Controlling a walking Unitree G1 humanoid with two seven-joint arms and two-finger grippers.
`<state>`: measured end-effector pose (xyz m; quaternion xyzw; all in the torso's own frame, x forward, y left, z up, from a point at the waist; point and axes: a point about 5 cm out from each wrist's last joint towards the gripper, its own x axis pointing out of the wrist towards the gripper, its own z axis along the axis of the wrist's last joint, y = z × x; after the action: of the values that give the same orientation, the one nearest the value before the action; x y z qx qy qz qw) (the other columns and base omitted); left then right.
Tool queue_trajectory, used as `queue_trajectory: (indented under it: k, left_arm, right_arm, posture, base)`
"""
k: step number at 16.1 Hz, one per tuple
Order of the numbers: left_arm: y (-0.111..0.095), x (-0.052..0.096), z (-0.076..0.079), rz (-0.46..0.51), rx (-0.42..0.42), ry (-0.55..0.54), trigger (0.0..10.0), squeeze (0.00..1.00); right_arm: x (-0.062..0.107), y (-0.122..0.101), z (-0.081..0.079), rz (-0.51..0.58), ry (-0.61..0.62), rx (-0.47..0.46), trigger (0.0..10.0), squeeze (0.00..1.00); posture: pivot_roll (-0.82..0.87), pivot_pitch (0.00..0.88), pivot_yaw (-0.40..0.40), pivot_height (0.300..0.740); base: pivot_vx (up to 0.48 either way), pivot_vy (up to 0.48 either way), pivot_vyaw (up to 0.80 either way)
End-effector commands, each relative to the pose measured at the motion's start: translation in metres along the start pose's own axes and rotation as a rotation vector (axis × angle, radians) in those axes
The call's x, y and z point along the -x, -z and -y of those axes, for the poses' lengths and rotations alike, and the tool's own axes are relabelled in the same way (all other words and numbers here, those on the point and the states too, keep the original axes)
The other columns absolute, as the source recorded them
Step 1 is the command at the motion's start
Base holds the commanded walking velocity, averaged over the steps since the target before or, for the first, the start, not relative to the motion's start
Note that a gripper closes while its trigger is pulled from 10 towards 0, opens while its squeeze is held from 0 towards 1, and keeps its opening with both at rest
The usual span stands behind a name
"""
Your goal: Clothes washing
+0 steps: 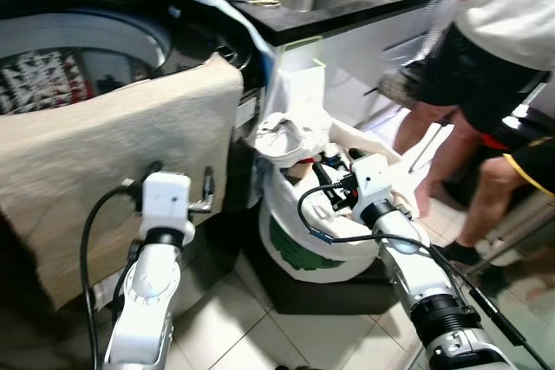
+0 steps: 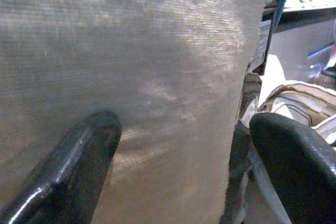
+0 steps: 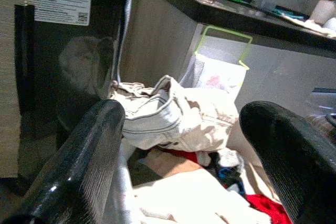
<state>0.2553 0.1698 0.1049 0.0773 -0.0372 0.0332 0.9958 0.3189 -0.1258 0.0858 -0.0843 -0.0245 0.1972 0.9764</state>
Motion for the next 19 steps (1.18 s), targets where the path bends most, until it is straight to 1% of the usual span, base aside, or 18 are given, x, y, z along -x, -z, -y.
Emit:
queue_trajectory:
  k: [1, 2, 3, 5, 6, 7, 8, 9, 10, 11, 12, 13, 14, 15, 16, 17, 18, 19]
  left_arm:
    - [0.011, 0.004, -0.003, -0.039, 0.020, -0.042, 10.0, 0.00]
    - [0.011, 0.009, -0.002, -0.019, 0.019, -0.055, 10.0, 0.00]
    - [0.013, 0.014, 0.006, -0.013, 0.017, -0.037, 10.0, 0.00]
    - [0.021, 0.018, 0.015, -0.031, 0.028, -0.025, 10.0, 0.00]
    - [0.021, 0.016, 0.018, -0.031, 0.015, -0.014, 10.0, 0.00]
    - [0.019, 0.014, 0.018, -0.028, 0.011, -0.012, 10.0, 0.00]
    - [0.015, 0.008, 0.012, -0.030, -0.004, 0.015, 10.0, 0.00]
    - [0.001, 0.003, 0.005, 0.007, -0.052, 0.050, 10.0, 0.00]
    - [-0.007, 0.000, 0.004, 0.027, -0.072, 0.070, 10.0, 0.00]
    - [-0.024, -0.004, 0.005, 0.075, -0.114, 0.111, 10.0, 0.00]
    - [-0.036, -0.006, 0.005, 0.101, -0.111, 0.123, 10.0, 0.00]
    - [-0.042, -0.008, 0.008, 0.120, -0.118, 0.152, 10.0, 0.00]
    - [-0.040, -0.009, 0.007, 0.112, -0.129, 0.155, 10.0, 0.00]
    - [-0.035, -0.008, 0.007, 0.088, -0.124, 0.141, 10.0, 0.00]
    - [-0.029, -0.005, 0.012, 0.071, -0.118, 0.143, 10.0, 0.00]
    - [-0.019, -0.004, 0.014, 0.050, -0.116, 0.140, 10.0, 0.00]
    - [-0.011, -0.005, 0.016, 0.031, -0.102, 0.120, 10.0, 0.00]
    - [-0.010, -0.005, 0.017, 0.027, -0.089, 0.111, 10.0, 0.00]
  right_arm:
    - [-0.002, -0.008, 0.010, 0.029, 0.005, 0.032, 10.0, 0.00]
    - [-0.004, -0.015, 0.016, 0.046, 0.003, 0.060, 10.0, 0.00]
    - [-0.006, -0.024, 0.028, 0.064, 0.008, 0.095, 10.0, 0.00]
    - [-0.008, -0.030, 0.036, 0.072, 0.003, 0.158, 10.0, 0.00]
    - [-0.008, -0.027, 0.038, 0.056, 0.021, 0.138, 10.0, 0.00]
    - [-0.009, -0.023, 0.036, 0.045, 0.035, 0.098, 10.0, 0.00]
    - [-0.009, -0.009, 0.030, 0.005, 0.096, -0.037, 10.0, 0.00]
    - [-0.008, 0.000, 0.025, -0.009, 0.142, -0.139, 10.0, 0.00]
    - [-0.007, 0.004, 0.023, -0.018, 0.157, -0.174, 10.0, 0.00]
    - [-0.005, 0.013, 0.024, -0.050, 0.203, -0.267, 10.0, 0.00]
    - [-0.004, 0.020, 0.024, -0.076, 0.236, -0.346, 10.0, 0.00]
    - [-0.003, 0.024, 0.021, -0.091, 0.241, -0.369, 10.0, 0.00]
    - [-0.004, 0.024, 0.015, -0.093, 0.216, -0.344, 10.0, 0.00]
    - [-0.005, 0.023, 0.014, -0.088, 0.197, -0.310, 10.0, 0.00]
    - [-0.006, 0.021, 0.015, -0.085, 0.185, -0.285, 10.0, 0.00]
    - [-0.007, 0.020, 0.018, -0.089, 0.172, -0.253, 10.0, 0.00]
    - [-0.008, 0.018, 0.022, -0.096, 0.169, -0.244, 10.0, 0.00]
    - [-0.009, 0.016, 0.025, -0.089, 0.161, -0.227, 10.0, 0.00]
  posture:
    - [0.14, 0.000, -0.157, 0.740]
    - [0.13, 0.000, -0.165, 0.740]
    - [0.10, 0.000, -0.184, 0.740]
    - [0.09, 0.000, -0.196, 0.740]
    - [0.10, 0.000, -0.194, 0.740]
    - [0.11, 0.000, -0.186, 0.740]
    - [0.15, 0.000, -0.152, 0.740]
    - [0.18, 0.000, -0.134, 0.740]
    - [0.19, 0.000, -0.122, 0.740]
    - [0.21, 0.000, -0.110, 0.740]
    - [0.22, 0.000, -0.101, 0.740]
    - [0.23, 0.000, -0.100, 0.740]
    - [0.22, 0.000, -0.102, 0.740]
    - [0.21, 0.000, -0.106, 0.740]
    - [0.20, 0.000, -0.112, 0.740]
    - [0.18, 0.000, -0.128, 0.740]
    - [0.17, 0.000, -0.141, 0.740]
    - [0.17, 0.000, -0.146, 0.740]
  base:
    - [0.000, 0.000, -0.62]
    - [0.000, 0.000, -0.62]
    - [0.000, 0.000, -0.62]
    - [0.000, 0.000, -0.62]
    - [0.000, 0.000, 0.00]
    - [0.000, 0.000, 0.00]
    - [0.000, 0.000, 0.00]
    - [0.000, 0.000, 0.00]
    - [0.000, 0.000, 0.00]
    - [0.000, 0.000, 0.00]
    - [0.000, 0.000, 0.00]
    - [0.000, 0.000, 0.00]
    - [0.000, 0.000, 0.00]
    - [0.000, 0.000, 0.00]
    - [0.000, 0.000, 0.00]
    - [0.000, 0.000, -0.74]
    - [0.000, 0.000, -0.69]
    - [0.000, 0.000, -0.69]
